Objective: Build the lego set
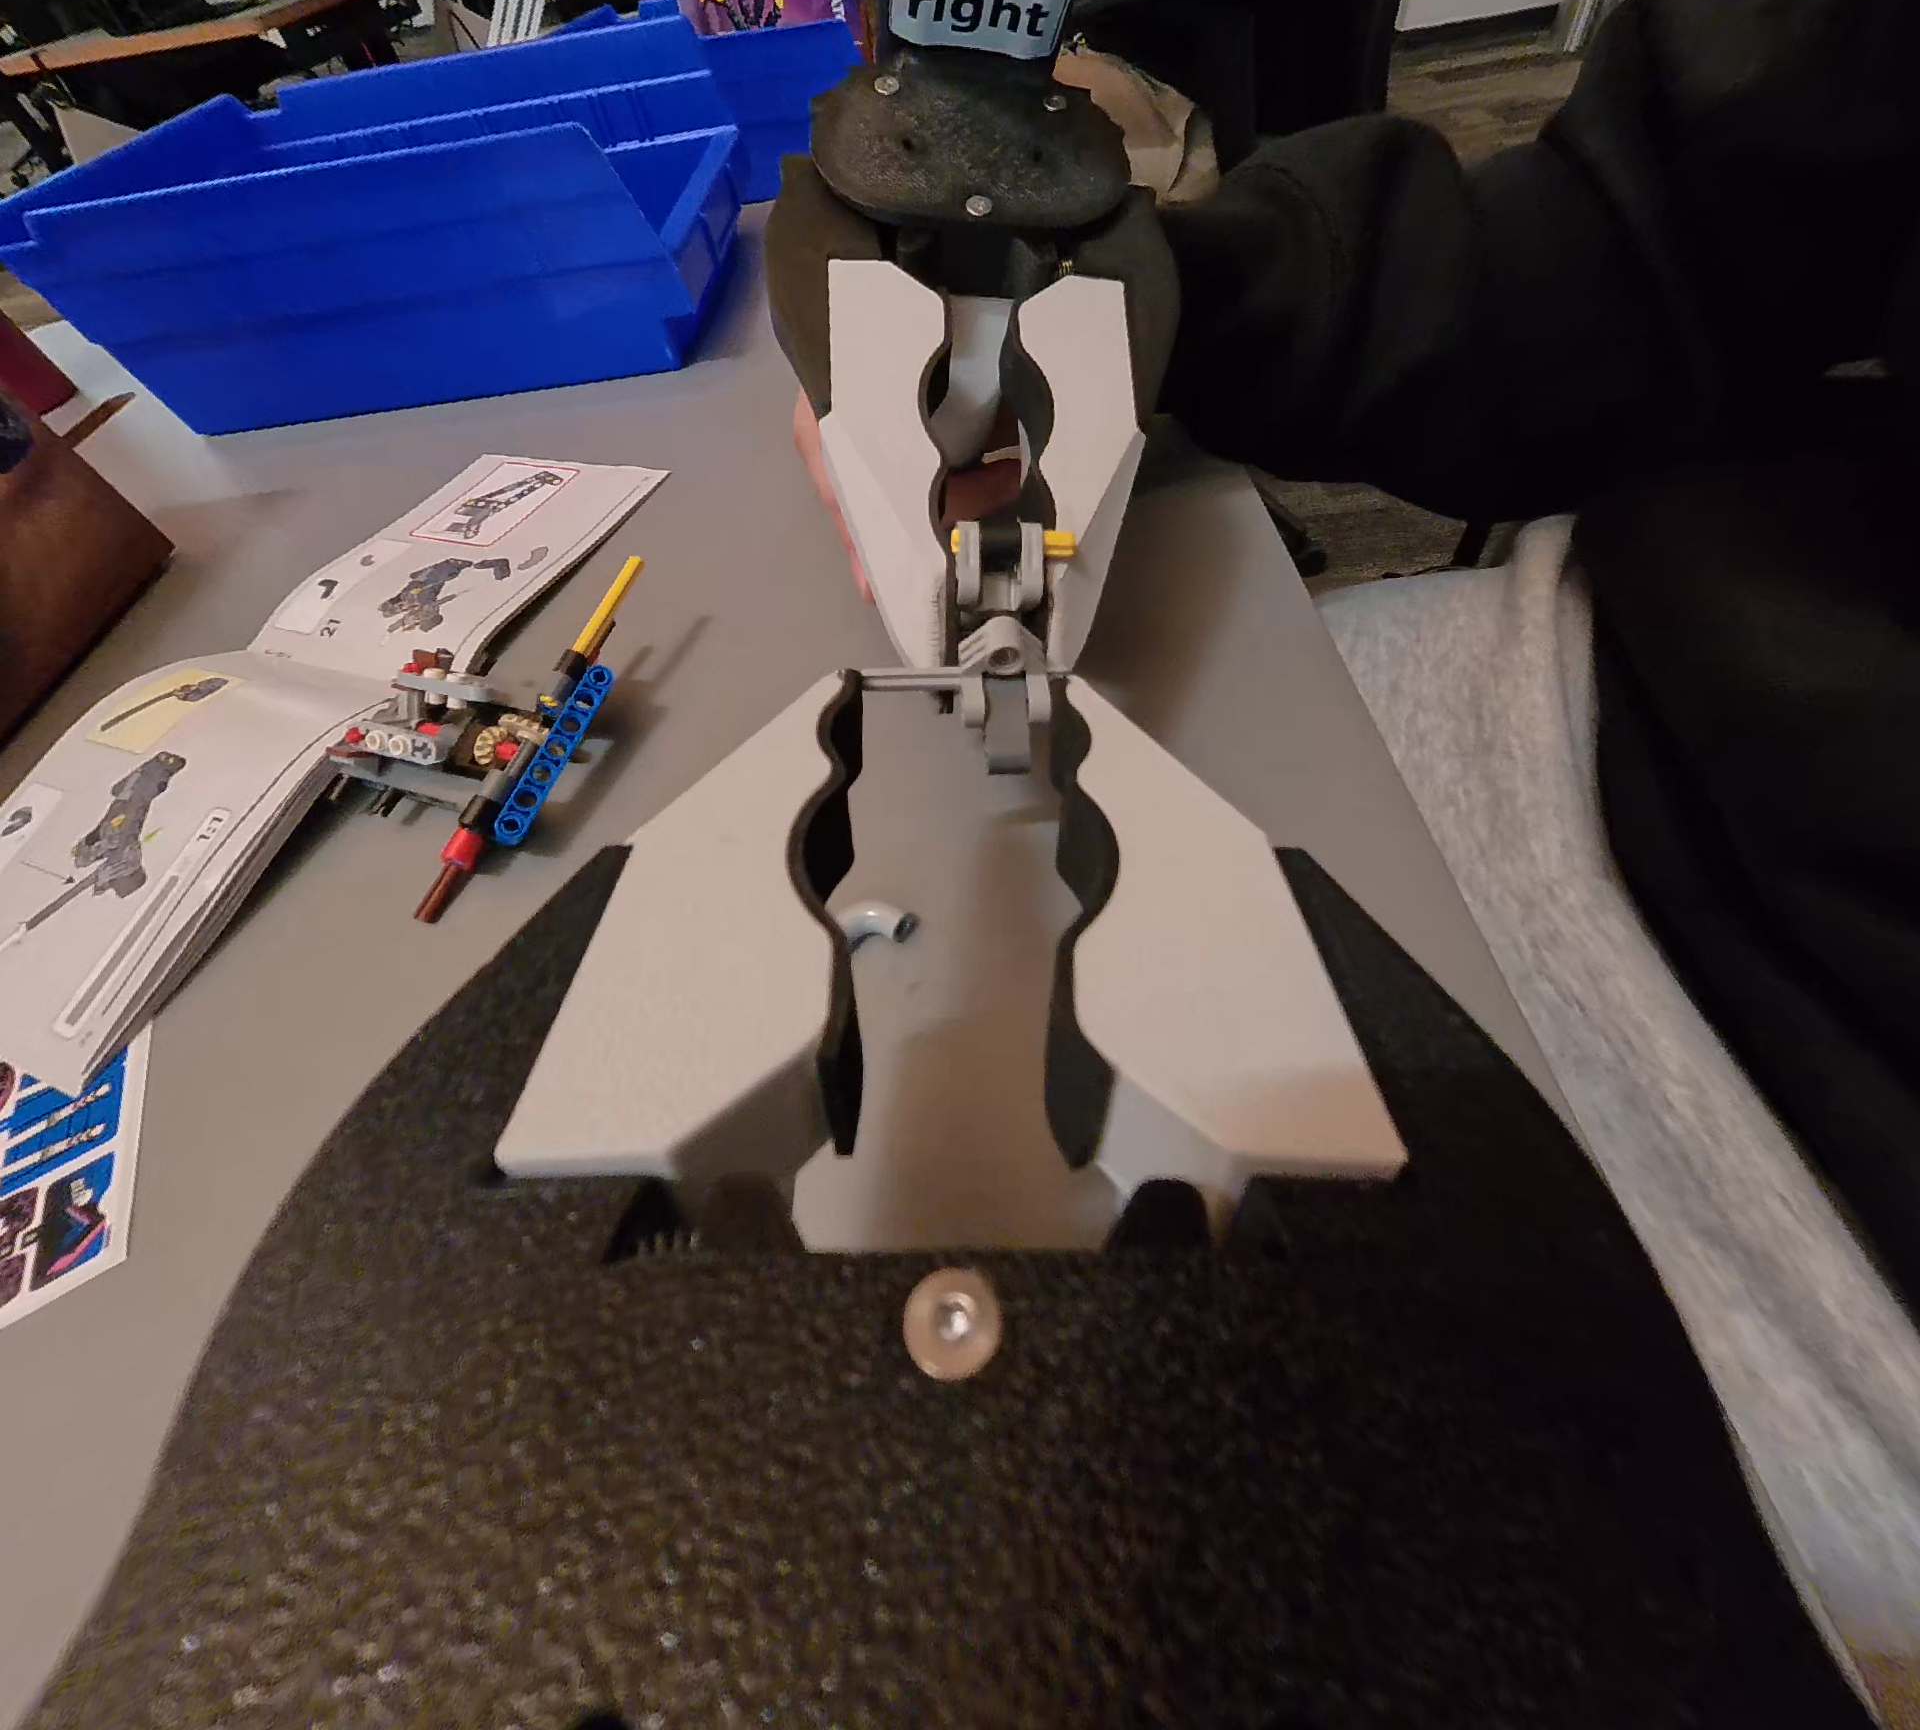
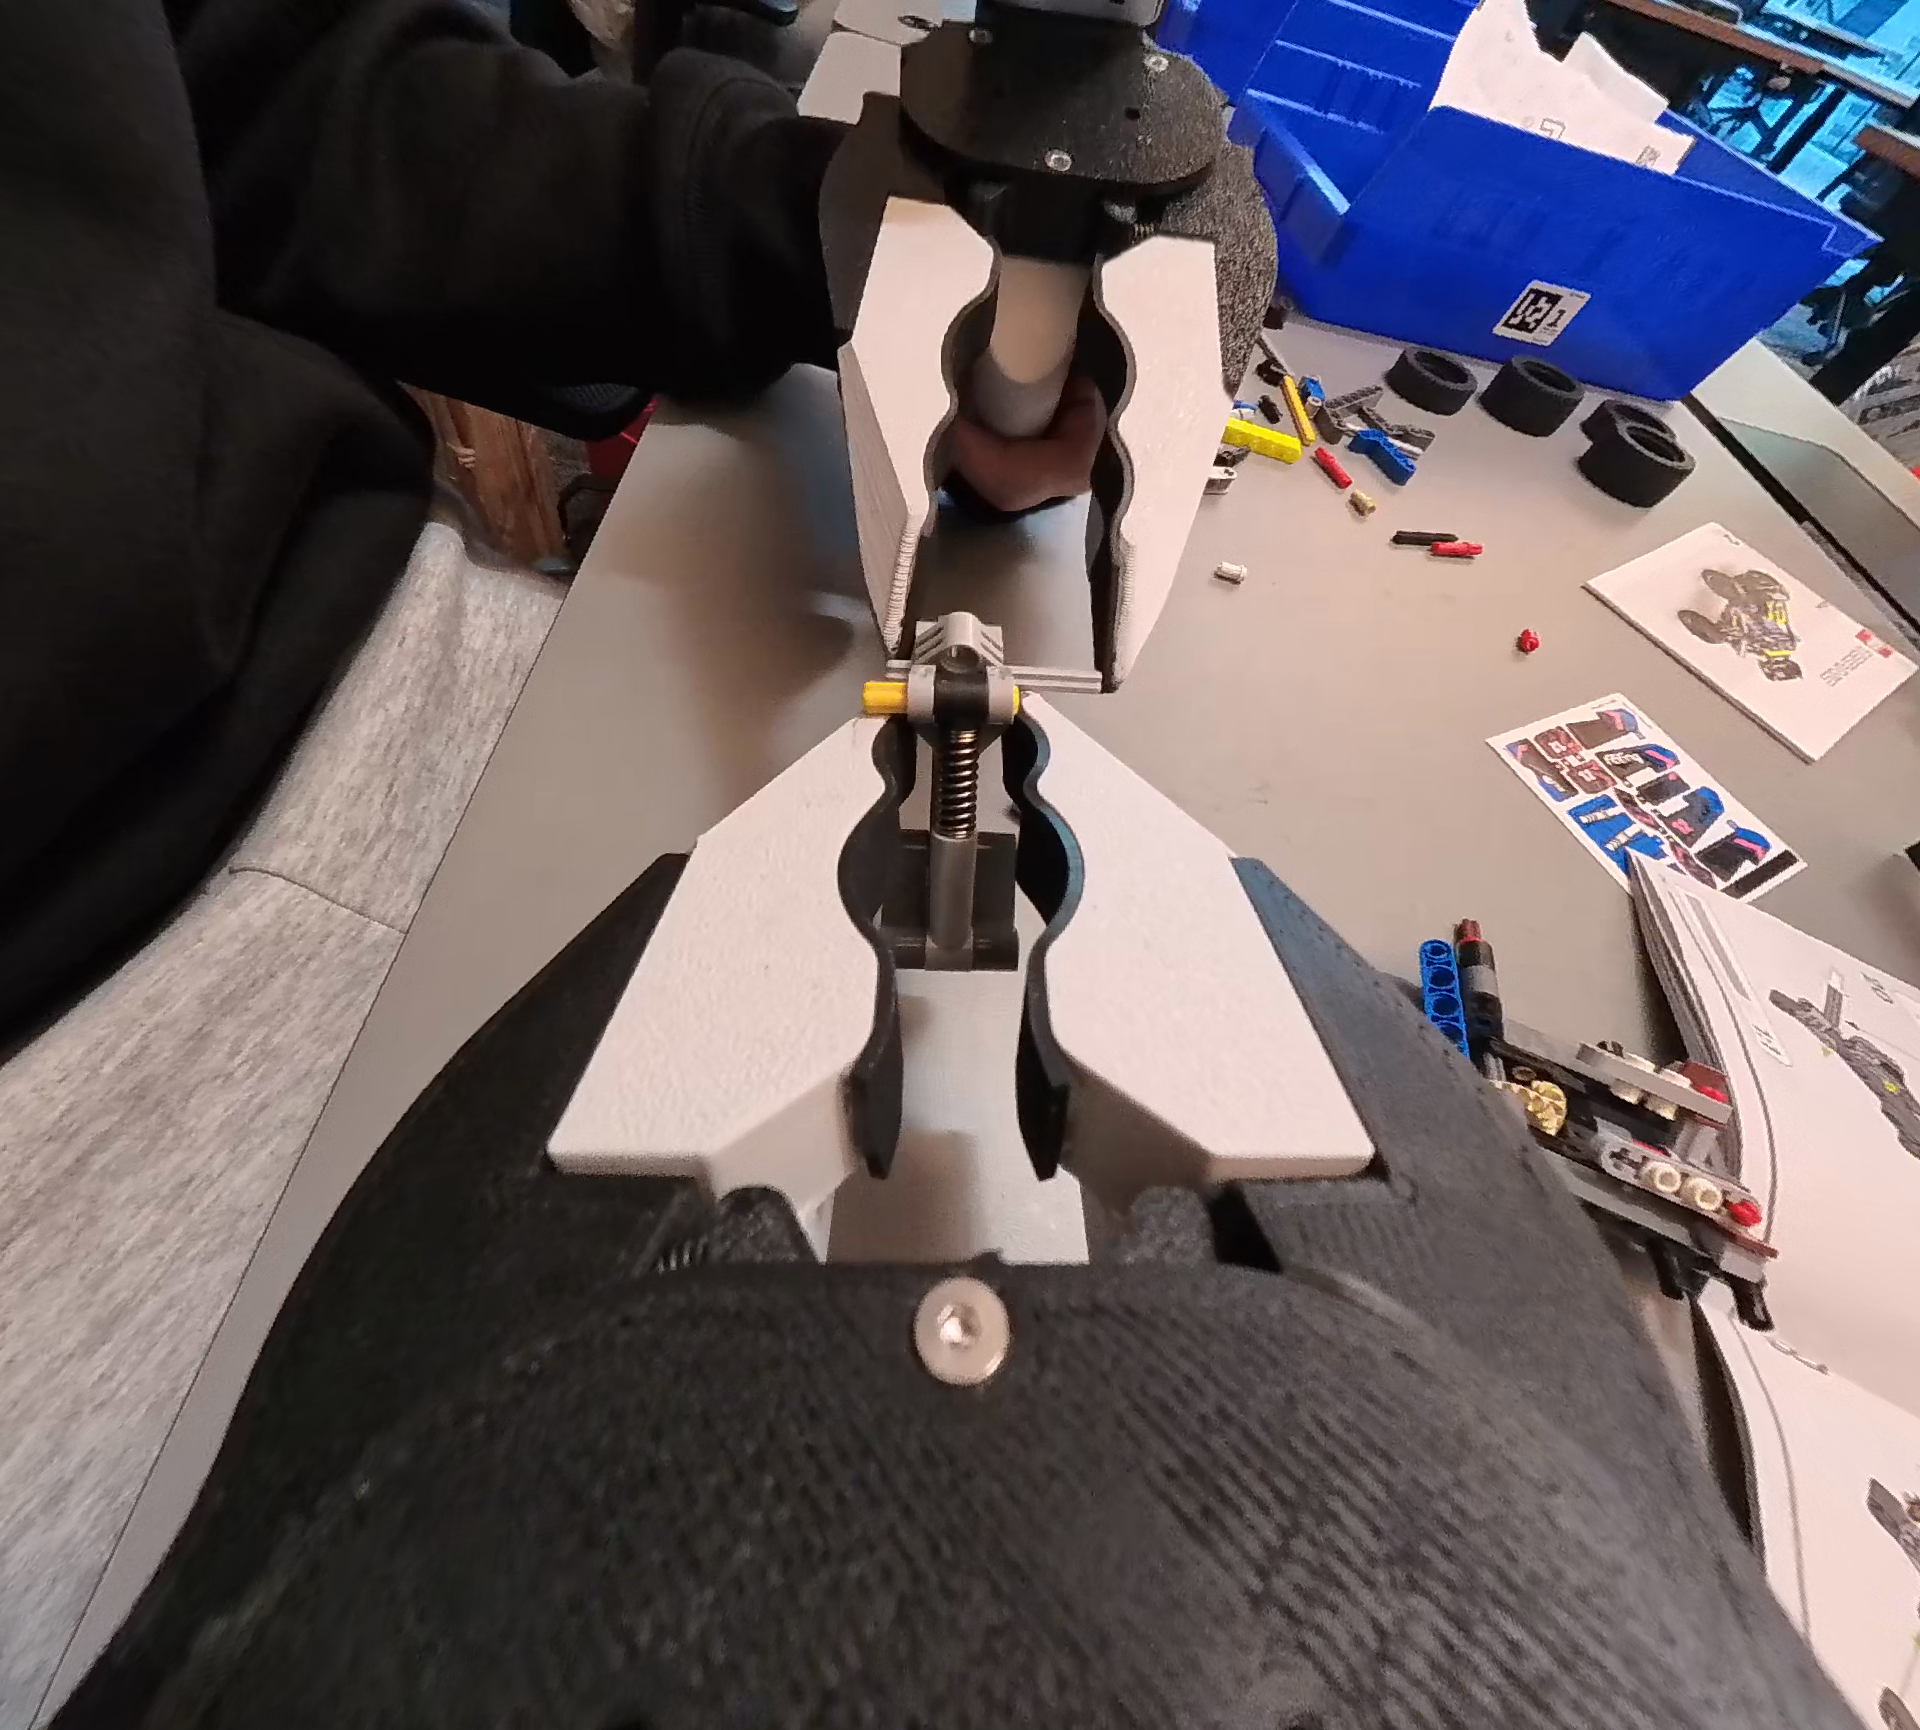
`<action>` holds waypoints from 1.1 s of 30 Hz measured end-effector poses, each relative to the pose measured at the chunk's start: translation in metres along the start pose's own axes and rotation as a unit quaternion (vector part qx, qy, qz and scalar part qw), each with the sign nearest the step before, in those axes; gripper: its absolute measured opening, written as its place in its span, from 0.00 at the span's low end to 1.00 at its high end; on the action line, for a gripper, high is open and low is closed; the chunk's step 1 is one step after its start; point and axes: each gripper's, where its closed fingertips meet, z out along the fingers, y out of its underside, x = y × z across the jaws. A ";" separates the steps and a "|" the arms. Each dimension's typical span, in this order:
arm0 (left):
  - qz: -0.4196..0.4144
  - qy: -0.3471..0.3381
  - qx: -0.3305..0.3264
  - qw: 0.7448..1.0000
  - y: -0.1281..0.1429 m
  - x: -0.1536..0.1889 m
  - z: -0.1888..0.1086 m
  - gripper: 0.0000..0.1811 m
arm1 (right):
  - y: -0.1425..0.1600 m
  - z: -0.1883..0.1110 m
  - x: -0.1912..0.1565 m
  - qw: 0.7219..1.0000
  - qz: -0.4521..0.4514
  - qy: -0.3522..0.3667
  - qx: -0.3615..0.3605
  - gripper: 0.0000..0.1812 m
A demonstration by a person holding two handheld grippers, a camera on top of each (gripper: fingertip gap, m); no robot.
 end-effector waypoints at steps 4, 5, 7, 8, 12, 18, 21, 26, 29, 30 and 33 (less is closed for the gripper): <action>-0.005 0.006 0.001 1.000 -0.001 0.001 0.000 0.18 | -0.001 -0.001 -0.001 1.000 0.000 -0.005 0.004 0.08; -0.009 0.009 0.000 1.000 0.000 0.002 0.000 0.18 | -0.001 -0.001 -0.002 1.000 -0.002 -0.007 0.003 0.08; -0.016 0.014 -0.004 1.000 0.000 0.003 0.001 0.18 | -0.001 0.000 -0.003 1.000 -0.003 -0.007 0.003 0.08; -0.019 0.016 -0.005 1.000 0.000 0.004 0.002 0.19 | -0.001 -0.001 -0.003 1.000 -0.004 -0.010 0.004 0.08; -0.007 0.007 0.001 1.000 -0.001 0.001 0.001 0.18 | -0.002 -0.002 -0.002 1.000 0.003 -0.011 0.009 0.08; 0.029 -0.009 0.000 1.000 -0.005 0.001 -0.001 0.18 | -0.001 -0.001 -0.002 1.000 0.004 -0.011 0.005 0.08; 0.036 -0.006 -0.001 0.999 -0.005 0.002 -0.001 0.16 | -0.001 -0.001 -0.002 1.000 0.004 -0.010 0.006 0.08; 0.028 -0.014 0.000 0.999 -0.005 -0.001 -0.002 0.19 | -0.001 0.000 -0.003 1.000 0.000 -0.012 0.003 0.08; 0.015 -0.013 -0.006 1.000 -0.002 -0.002 -0.003 0.26 | 0.001 0.001 -0.004 1.000 -0.004 -0.012 -0.004 0.08; 0.018 -0.007 -0.012 1.000 0.000 0.000 -0.002 0.22 | 0.001 0.002 -0.004 1.000 -0.004 -0.012 -0.006 0.08; 0.027 -0.002 -0.038 0.999 0.007 0.003 0.002 0.19 | 0.001 0.001 -0.005 1.000 -0.004 -0.015 -0.003 0.08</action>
